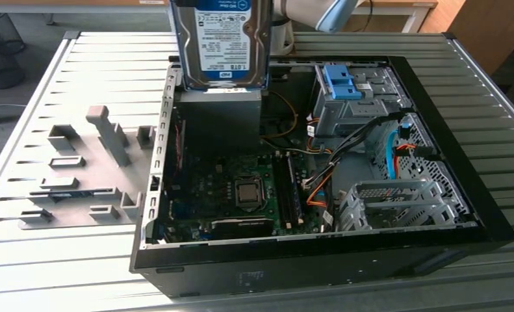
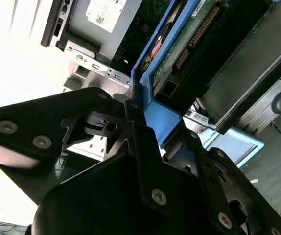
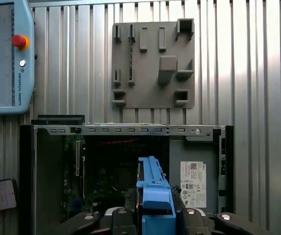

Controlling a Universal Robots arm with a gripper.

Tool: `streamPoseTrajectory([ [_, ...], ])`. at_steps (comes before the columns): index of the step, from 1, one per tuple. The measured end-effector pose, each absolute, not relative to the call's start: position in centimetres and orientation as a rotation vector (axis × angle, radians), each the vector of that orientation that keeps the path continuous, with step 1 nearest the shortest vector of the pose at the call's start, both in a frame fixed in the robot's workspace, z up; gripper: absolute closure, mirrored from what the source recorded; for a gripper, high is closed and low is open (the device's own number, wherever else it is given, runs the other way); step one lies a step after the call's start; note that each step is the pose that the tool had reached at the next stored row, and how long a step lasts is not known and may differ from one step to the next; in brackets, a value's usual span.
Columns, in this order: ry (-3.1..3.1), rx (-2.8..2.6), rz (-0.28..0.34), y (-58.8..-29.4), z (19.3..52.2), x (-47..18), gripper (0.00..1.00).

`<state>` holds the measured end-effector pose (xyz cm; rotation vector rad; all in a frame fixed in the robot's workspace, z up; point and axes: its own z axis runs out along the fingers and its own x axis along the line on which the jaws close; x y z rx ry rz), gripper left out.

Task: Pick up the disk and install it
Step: 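Pick up the disk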

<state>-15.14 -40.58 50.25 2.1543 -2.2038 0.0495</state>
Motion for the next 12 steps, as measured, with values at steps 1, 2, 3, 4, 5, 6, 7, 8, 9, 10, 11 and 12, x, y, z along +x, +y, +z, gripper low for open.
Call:
streamPoseTrajectory([
  [1,-2.204,2.155,0.048,-40.6,50.2,-14.7,0.64],
  [2,-2.206,2.157,0.045,-40.6,50.3,-14.4,0.64],
  [3,-2.209,2.16,0.038,-40.6,50.3,-14.0,0.64],
  [4,-2.213,2.164,0.028,-40.6,50.3,-13.7,0.64],
  [5,-2.218,2.169,0.019,-40.6,50.2,-13.4,0.64],
  [6,-2.222,2.173,0.01,-40.6,50.2,-13.2,0.64],
  [7,-2.226,2.177,0.0,-40.6,50.3,-13.0,0.64],
  [8,-2.227,2.179,-0.003,-40.6,50.2,-12.8,0.64],
  [9,-2.227,2.179,-0.003,-40.6,50.2,-12.6,0.64],
  [10,-2.227,2.179,-0.003,-40.6,50.2,-12.5,0.64],
  [11,-2.227,2.179,-0.003,-40.7,50.2,-12.4,0.64],
  [12,-2.227,2.179,-0.003,-40.7,50.2,-12.2,0.64],
])
